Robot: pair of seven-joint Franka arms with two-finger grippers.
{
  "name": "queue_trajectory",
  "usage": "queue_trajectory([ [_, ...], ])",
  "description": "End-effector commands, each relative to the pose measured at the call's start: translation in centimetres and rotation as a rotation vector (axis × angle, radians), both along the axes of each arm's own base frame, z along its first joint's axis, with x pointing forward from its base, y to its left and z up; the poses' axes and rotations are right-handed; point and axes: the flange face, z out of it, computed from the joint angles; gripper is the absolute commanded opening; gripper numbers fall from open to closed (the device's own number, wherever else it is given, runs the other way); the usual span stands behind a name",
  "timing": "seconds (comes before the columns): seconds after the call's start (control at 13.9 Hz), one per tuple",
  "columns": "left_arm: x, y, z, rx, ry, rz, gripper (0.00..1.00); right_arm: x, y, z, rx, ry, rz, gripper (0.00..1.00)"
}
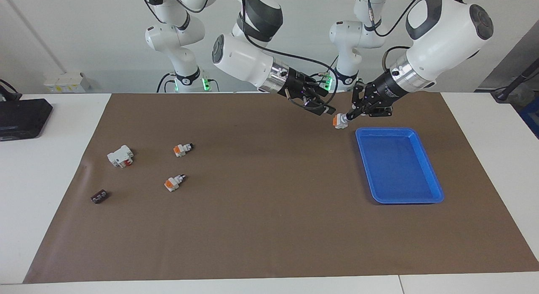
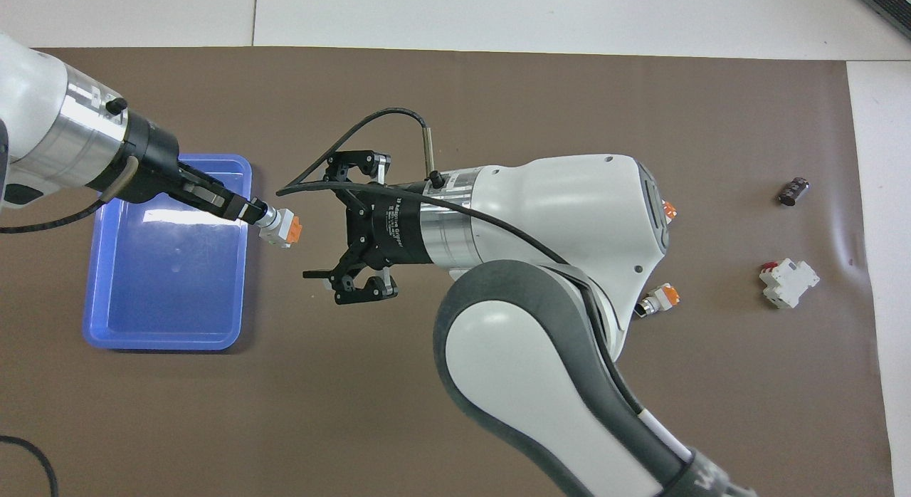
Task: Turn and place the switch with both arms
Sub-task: 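Open the right gripper and pull it back while the left gripper holds, then lower the switch into the blue tray with the left gripper and release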
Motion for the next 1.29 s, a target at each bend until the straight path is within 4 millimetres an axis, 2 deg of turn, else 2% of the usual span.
queue_trajectory([
  [0.0,-1.9,0.3,-1.2,0.071,-0.015,0.090,0.00,-1.0,-1.3,0.4,-0.050,-0.002,0.015,1.00],
  [0.29,-3.4,2.3,-4.9,0.166,-0.128,-0.081,0.00,-3.5,-5.4,1.4,-0.312,-0.133,0.147,1.00],
  [0.5,-4.6,5.2,-7.5,0.183,-0.211,-0.249,0.00,-2.7,-10.5,1.3,-0.567,-0.204,0.274,1.00],
  [0.79,-5.4,11.1,-10.1,0.177,-0.314,-0.434,0.00,0.3,-20.2,1.0,-0.748,-0.345,0.473,1.00],
  [1.08,-5.9,18.1,-12.1,0.227,-0.394,-0.629,0.00,1.8,-25.5,1.7,-0.958,-0.543,0.745,1.00],
  [1.22,-6.2,21.3,-13.6,0.260,-0.433,-0.728,0.00,2.5,-28.4,2.1,-0.988,-0.623,0.870,1.00],
])
